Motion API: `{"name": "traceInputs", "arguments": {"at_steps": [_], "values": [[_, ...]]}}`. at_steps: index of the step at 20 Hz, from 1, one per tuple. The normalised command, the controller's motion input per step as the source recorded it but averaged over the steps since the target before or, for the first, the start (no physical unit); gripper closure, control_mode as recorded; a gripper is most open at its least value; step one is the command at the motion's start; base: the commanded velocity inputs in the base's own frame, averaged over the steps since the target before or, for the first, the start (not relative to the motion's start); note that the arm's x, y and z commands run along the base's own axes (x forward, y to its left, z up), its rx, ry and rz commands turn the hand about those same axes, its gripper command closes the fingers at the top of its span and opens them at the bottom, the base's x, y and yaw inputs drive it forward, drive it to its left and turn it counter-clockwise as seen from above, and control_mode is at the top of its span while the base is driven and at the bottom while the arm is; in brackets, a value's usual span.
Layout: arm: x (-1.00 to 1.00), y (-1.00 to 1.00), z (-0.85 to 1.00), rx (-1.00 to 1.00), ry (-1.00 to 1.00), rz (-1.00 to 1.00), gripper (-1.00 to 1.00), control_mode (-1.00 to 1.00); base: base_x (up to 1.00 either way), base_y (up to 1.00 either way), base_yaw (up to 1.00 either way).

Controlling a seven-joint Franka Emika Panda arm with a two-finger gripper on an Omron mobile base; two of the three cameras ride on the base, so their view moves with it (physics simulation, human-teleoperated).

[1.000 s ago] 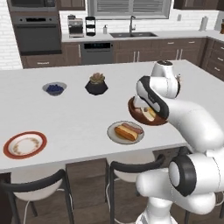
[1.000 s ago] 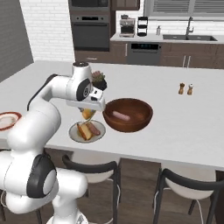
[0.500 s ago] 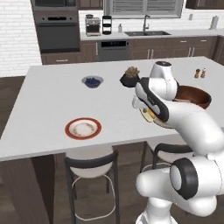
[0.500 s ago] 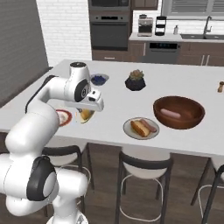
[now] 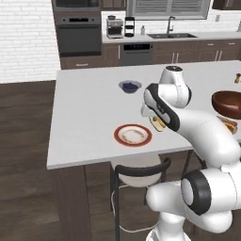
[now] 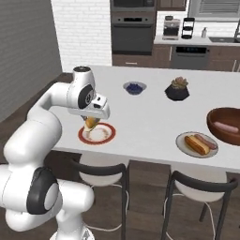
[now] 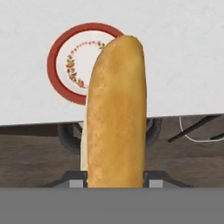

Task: Place one bun and one sausage from the bowl on each plate.

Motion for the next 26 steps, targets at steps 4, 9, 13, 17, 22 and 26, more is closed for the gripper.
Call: {"name": "traceInputs", "arguments": {"at_steps": [4,9,13,17,22,26], "values": [[0.0,0.0,0.0,0.0,0.0,0.0,1.0,1.0,0.44,0.0,0.0],[0.0,0.0,0.0,0.0,0.0,0.0,1.0,1.0,0.47,0.0,0.0],[0.12,0.0,-0.01,0.0,0.0,0.0,1.0,-1.0,0.33,0.0,0.0],[0.74,0.03,-0.16,0.0,0.02,0.0,1.0,-1.0,0.0,0.0,0.0],[0.44,0.17,-0.87,0.0,0.07,0.0,1.0,-1.0,0.0,0.0,0.0],[0.13,0.01,-0.87,0.0,0.02,0.0,1.0,-1.0,0.0,0.0,0.0]]}}
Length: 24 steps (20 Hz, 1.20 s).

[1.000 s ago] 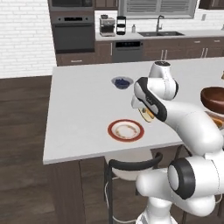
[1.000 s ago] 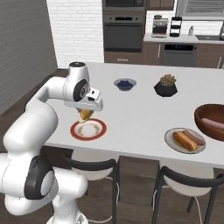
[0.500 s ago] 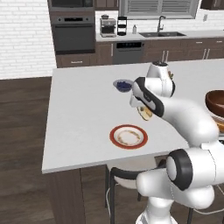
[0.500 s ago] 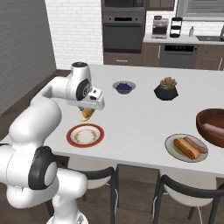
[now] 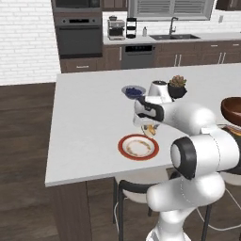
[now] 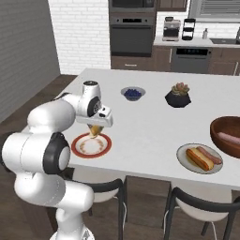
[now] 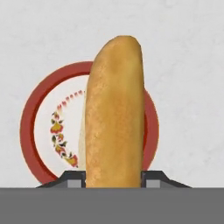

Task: Place one bun and one sausage from the bowl on each plate.

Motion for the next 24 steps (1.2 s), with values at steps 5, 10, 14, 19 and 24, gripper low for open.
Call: {"name": "traceInputs", "arguments": {"at_steps": [5,10,14,19,24], "values": [[0.0,0.0,-0.54,0.0,0.03,0.0,1.0,-1.0,0.0,0.0,0.0],[0.02,0.0,-0.43,0.0,0.03,0.0,1.0,-1.0,0.0,0.0,0.0],[0.1,0.0,-0.36,0.0,0.03,0.0,1.0,-1.0,0.0,0.0,0.0],[0.13,0.0,-0.07,0.0,0.01,0.0,1.0,-1.0,0.0,0.0,0.0],[0.06,0.0,-0.02,0.0,0.01,0.0,1.0,-1.0,0.0,0.0,0.0]]}}
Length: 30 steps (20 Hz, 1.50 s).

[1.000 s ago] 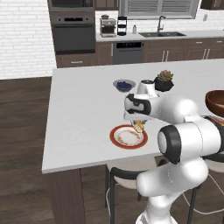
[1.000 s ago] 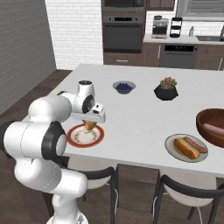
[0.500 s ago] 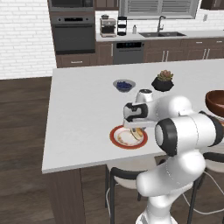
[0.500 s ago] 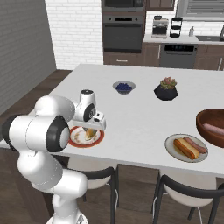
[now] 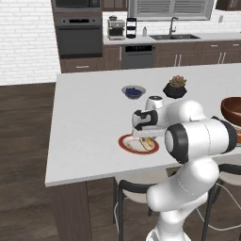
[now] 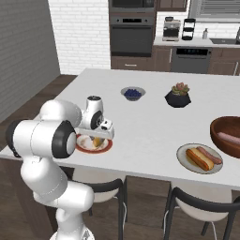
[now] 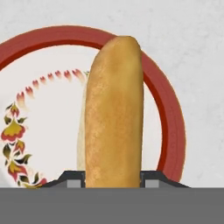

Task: Place one bun and one sausage from the bowl on each plate.

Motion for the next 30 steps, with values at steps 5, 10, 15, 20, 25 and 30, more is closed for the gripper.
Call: {"name": "traceInputs", "arguments": {"at_steps": [5,10,15,20,25,30], "values": [[0.0,0.0,0.0,0.0,0.0,0.0,-1.0,-1.0,0.0,0.0,0.0],[-0.21,0.0,0.02,0.0,0.0,0.0,-1.0,-1.0,0.0,0.0,0.0],[-0.53,-0.01,0.25,0.0,0.0,0.0,-1.0,-1.0,0.0,0.0,0.0],[-0.72,0.0,0.6,0.0,0.0,0.0,-1.0,-1.0,0.0,0.0,0.0],[-0.68,0.0,0.73,0.0,0.04,0.0,-1.0,-1.0,0.0,0.0,0.0],[-0.7,-0.01,0.59,0.0,0.01,-0.01,-1.0,-1.0,0.0,0.0,0.0]]}}
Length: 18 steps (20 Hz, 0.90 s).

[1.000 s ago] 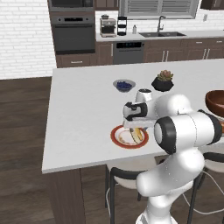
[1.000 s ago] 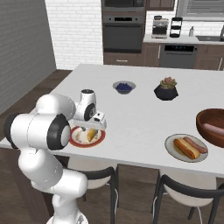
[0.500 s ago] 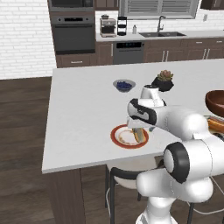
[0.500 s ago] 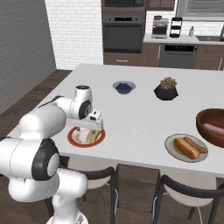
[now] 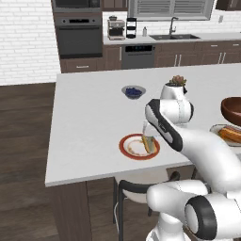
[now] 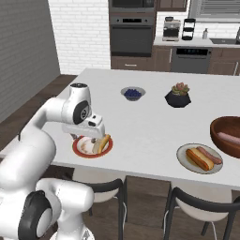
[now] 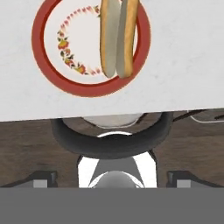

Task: Place one bun and one sausage from the bowl on each plate.

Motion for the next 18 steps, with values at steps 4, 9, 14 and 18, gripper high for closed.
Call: {"name": "traceInputs", "arguments": {"at_steps": [4,9,14,18], "values": [[-0.89,-0.01,0.68,0.0,0.0,0.0,-1.0,-1.0,0.0,0.0,0.0],[-0.72,-0.03,0.68,0.0,0.0,0.0,-1.0,-1.0,0.0,0.0,0.0],[-0.45,-0.05,0.47,0.0,0.0,0.03,-1.0,-1.0,0.0,0.0,0.0],[-0.13,-0.03,0.11,0.0,0.0,0.01,-1.0,1.0,-0.16,-0.07,0.01]]}}
